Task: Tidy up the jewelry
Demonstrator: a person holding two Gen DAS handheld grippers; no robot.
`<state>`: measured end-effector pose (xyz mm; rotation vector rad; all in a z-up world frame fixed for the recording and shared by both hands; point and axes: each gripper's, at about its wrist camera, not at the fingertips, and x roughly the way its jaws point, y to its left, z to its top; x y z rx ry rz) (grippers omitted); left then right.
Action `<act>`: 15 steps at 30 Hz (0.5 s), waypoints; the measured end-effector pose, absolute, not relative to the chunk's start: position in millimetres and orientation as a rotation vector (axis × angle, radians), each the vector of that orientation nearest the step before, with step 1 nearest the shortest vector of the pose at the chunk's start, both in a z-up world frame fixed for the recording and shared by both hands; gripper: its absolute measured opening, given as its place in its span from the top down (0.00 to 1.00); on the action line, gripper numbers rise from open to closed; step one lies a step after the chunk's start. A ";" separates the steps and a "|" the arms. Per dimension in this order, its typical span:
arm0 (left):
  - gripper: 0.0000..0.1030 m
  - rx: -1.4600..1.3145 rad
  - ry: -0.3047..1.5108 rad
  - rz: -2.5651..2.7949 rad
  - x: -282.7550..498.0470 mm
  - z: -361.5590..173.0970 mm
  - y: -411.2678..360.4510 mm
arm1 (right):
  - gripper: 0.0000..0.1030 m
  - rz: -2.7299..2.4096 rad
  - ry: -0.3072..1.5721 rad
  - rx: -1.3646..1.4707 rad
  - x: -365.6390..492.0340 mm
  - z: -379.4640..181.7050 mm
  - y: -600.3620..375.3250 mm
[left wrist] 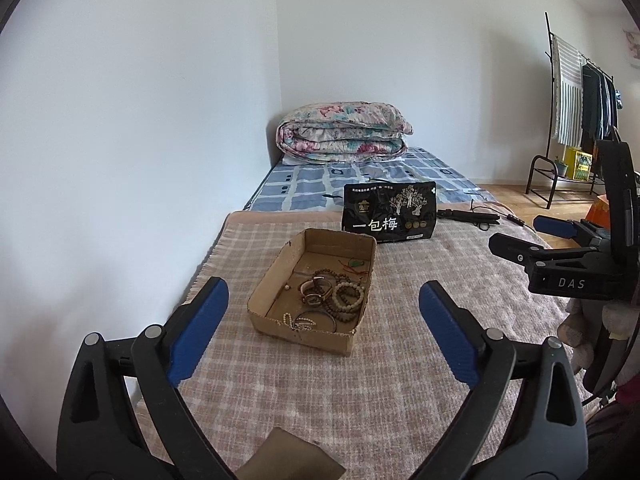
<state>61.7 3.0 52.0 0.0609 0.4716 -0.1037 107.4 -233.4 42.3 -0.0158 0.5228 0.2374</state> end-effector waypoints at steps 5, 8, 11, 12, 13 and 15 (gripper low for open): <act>0.00 0.056 0.473 -0.088 53.9 51.3 4.8 | 0.00 0.225 0.513 -0.046 103.5 41.5 -231.4; 0.00 0.045 0.478 -0.078 52.7 50.8 6.6 | 0.00 0.222 0.512 -0.062 102.1 39.6 -229.1; 0.00 0.042 0.479 -0.071 50.8 49.9 7.1 | 0.00 0.219 0.511 -0.080 100.8 38.2 -226.6; 0.00 0.043 0.480 -0.072 50.8 49.9 7.1 | 0.00 0.221 0.510 -0.082 100.2 37.8 -225.8; 0.00 0.043 0.480 -0.072 50.5 49.8 7.2 | 0.00 0.222 0.508 -0.082 99.7 37.8 -226.0; 0.00 0.044 0.479 -0.072 49.9 49.4 7.1 | 0.00 0.222 0.508 -0.082 99.5 37.6 -225.9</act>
